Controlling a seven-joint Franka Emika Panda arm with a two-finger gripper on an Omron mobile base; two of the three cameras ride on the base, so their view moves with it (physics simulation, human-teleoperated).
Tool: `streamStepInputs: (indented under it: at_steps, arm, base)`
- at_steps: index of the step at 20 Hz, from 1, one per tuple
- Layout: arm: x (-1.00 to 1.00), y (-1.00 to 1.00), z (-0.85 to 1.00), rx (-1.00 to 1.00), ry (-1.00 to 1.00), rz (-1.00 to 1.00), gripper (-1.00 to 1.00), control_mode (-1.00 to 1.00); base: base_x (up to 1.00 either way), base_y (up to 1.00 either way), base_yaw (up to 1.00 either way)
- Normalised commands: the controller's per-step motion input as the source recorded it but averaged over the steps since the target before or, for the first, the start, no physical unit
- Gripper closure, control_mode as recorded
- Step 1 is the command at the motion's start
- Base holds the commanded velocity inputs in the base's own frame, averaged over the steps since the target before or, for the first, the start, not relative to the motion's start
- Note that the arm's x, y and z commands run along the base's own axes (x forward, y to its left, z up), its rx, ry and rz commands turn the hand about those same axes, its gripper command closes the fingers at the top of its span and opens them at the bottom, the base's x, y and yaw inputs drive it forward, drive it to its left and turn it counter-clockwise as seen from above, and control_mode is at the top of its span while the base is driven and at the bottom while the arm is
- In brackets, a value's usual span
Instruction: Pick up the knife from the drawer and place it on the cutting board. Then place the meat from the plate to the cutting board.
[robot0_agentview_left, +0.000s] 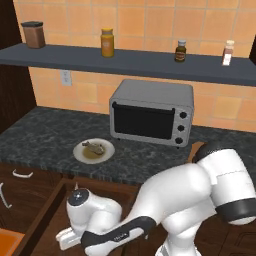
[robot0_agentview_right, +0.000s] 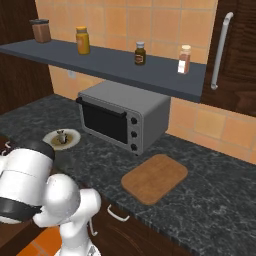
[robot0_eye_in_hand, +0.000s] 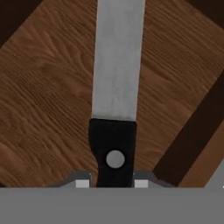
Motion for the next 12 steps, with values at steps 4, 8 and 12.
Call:
streamStepInputs:
  at_steps: [4,8,12]
  arm:
    - [0.00,-0.32,0.99,-0.03,0.01,0.00,1.00,-1.00]
    - [0.23,-0.18,0.76,-0.10,0.26,-0.13,1.00,-1.00]
    - [0.48,-0.29,0.65,-0.07,0.14,-0.20,1.00,-1.00]
  base:
    - [0.00,0.00,0.00]
    - [0.00,0.00,0.00]
    - [0.00,0.00,0.00]
